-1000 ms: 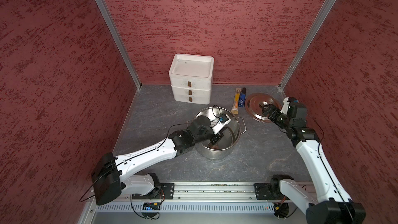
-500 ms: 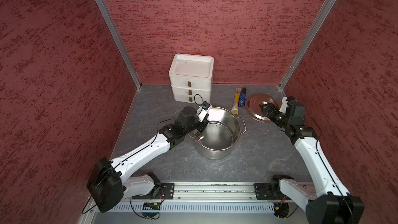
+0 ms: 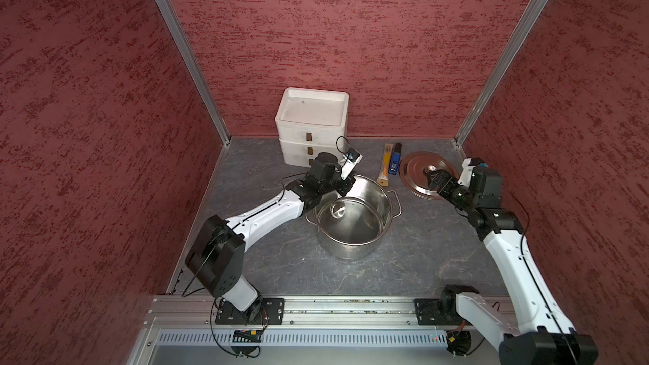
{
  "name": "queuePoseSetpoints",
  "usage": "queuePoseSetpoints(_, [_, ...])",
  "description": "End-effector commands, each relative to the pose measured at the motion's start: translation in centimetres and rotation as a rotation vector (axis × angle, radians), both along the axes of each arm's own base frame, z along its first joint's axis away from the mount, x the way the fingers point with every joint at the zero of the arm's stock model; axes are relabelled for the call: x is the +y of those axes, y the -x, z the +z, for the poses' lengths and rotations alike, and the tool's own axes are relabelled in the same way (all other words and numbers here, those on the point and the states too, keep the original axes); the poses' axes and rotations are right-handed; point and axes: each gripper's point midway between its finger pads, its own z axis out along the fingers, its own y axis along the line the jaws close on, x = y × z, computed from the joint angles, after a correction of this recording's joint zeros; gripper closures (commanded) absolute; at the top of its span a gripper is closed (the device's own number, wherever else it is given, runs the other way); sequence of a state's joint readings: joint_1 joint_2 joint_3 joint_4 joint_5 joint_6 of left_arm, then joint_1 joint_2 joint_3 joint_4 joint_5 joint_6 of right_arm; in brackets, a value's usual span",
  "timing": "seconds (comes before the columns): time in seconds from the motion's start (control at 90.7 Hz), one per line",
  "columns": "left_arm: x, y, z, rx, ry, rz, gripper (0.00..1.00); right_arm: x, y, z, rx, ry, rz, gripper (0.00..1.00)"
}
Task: Stir the soup with a spoon
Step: Stir the soup in the pan with a stick.
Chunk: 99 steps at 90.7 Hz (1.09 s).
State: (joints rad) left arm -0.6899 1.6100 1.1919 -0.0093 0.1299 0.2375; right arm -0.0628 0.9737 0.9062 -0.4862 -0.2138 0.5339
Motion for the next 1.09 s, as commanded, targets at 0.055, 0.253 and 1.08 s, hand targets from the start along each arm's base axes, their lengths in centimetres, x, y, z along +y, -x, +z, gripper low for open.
queuePoseSetpoints(0.055, [-5.8, 1.7, 2.9, -0.061, 0.085, -0.134, 1.00, -0.6, 0.3, 1.8, -0.037, 0.028, -0.018, 0.02])
queuePoseSetpoints(0.253, [-9.3, 5.6, 3.0, -0.029, 0.110, -0.233, 1.00, -0.6, 0.8, 1.9, -0.041, 0.032, -0.022, 0.02])
queuePoseSetpoints(1.08, [2.7, 13.4, -0.9, 0.120, 0.053, -0.021, 1.00, -0.2, 0.3, 0.0, -0.027, -0.020, -0.019, 0.03])
